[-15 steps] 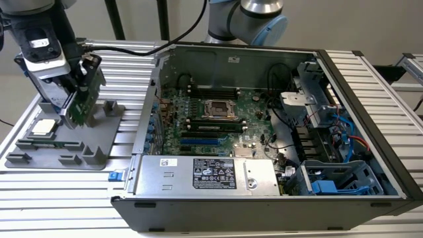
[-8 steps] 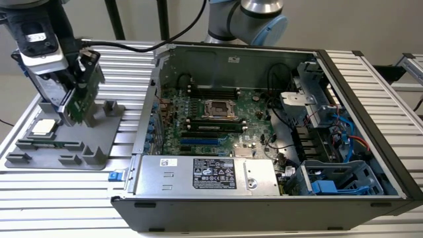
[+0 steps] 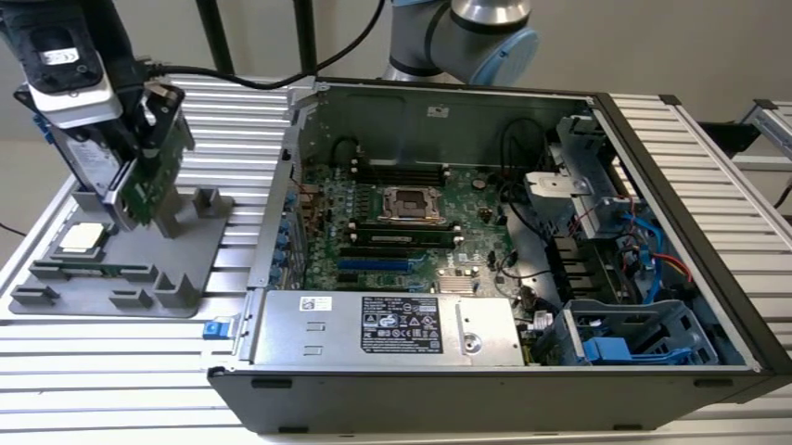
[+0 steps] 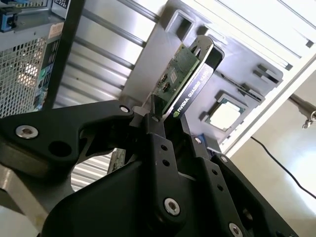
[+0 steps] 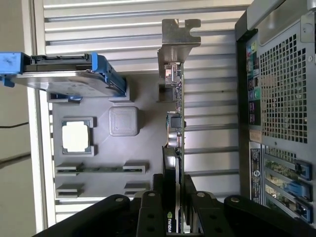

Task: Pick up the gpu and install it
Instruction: 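Pick up the gpu and move the gpu toward the slot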

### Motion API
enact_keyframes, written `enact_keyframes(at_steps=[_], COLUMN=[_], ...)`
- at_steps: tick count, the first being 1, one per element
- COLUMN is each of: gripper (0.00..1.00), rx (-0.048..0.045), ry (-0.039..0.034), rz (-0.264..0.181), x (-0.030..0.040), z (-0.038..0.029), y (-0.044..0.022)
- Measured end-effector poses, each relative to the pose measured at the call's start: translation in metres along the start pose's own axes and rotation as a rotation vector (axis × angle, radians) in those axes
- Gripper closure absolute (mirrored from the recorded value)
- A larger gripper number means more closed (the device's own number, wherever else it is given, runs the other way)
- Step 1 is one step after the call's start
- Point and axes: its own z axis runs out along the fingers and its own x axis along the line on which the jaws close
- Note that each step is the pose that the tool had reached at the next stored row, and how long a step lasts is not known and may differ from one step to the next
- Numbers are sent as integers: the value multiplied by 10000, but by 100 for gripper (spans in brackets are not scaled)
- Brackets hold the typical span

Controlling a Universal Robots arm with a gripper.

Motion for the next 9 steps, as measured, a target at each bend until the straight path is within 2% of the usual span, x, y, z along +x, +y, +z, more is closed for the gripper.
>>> enact_keyframes(at_steps=[9], gripper=[100], rx=[0], ry=[0], rz=[-4], x=[1], z=[-103], y=[5])
